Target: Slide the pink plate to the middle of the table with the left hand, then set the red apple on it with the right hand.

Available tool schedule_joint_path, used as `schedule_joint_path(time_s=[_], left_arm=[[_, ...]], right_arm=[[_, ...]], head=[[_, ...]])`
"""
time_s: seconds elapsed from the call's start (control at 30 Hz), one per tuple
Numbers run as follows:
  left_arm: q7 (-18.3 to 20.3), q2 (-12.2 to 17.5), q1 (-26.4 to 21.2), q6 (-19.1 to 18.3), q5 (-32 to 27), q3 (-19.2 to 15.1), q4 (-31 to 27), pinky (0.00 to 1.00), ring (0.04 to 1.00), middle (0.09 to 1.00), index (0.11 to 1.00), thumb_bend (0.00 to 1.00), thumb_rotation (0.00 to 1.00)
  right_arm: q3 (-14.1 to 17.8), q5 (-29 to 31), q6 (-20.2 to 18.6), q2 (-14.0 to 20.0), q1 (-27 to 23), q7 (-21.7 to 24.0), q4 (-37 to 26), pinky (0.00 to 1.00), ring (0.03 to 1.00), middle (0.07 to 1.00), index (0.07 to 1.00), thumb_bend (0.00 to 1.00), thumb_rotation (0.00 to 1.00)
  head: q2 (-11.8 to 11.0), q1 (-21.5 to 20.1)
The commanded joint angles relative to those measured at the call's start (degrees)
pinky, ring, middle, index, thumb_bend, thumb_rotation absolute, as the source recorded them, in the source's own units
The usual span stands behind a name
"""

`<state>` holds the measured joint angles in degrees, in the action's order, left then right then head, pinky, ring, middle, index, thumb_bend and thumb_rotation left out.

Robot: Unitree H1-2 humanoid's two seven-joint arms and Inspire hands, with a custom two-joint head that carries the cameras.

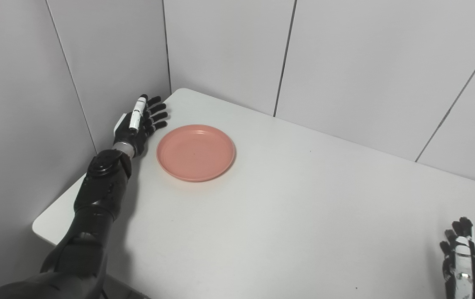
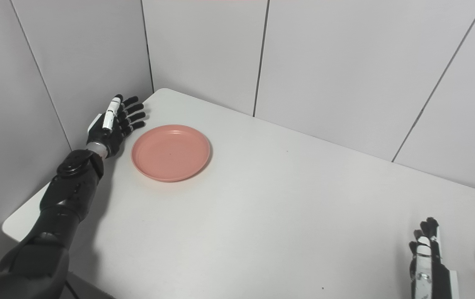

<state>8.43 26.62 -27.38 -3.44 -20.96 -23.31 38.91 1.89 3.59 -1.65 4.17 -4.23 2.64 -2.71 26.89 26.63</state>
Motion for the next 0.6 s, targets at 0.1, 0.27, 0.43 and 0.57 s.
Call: schedule_joint_path(time_s=[0.1, 0.27, 0.43, 0.57], left_arm=[[0.4, 1.0, -1.3, 1.6, 0.1, 0.2, -2.2, 0.82, 0.83, 0.833, 0.806, 0.33, 1.0], [1.7, 1.0, -1.1, 3.3, -0.1, 0.6, -0.6, 0.82, 0.837, 0.843, 0.815, 0.33, 1.0], [1.4, 0.2, -0.4, 1.6, -0.6, 0.4, -2.3, 0.83, 0.847, 0.849, 0.824, 0.33, 1.0], [1.5, -0.3, -0.2, 2.2, -0.4, 0.6, -2.2, 0.82, 0.839, 0.843, 0.82, 0.33, 1.0]], right_arm=[[0.2, 0.2, 0.3, -0.1, -1.2, -0.1, -1.7, 1.0, 1.0, 1.0, 1.0, 0.0, 1.0], [0.1, 0.0, 1.1, 0.3, -1.2, 0.3, -1.4, 1.0, 1.0, 1.0, 1.0, 0.0, 1.0], [0.3, 0.5, 0.6, 0.1, -1.2, 0.2, -1.7, 1.0, 1.0, 1.0, 1.0, 0.0, 1.0], [0.2, 0.2, 0.1, 0.1, -1.1, 0.1, -2.0, 1.0, 1.0, 1.0, 1.0, 0.0, 1.0]], head=[[0.0, -0.1], [0.1, -0.1], [0.2, -0.1], [0.3, -0.1]])
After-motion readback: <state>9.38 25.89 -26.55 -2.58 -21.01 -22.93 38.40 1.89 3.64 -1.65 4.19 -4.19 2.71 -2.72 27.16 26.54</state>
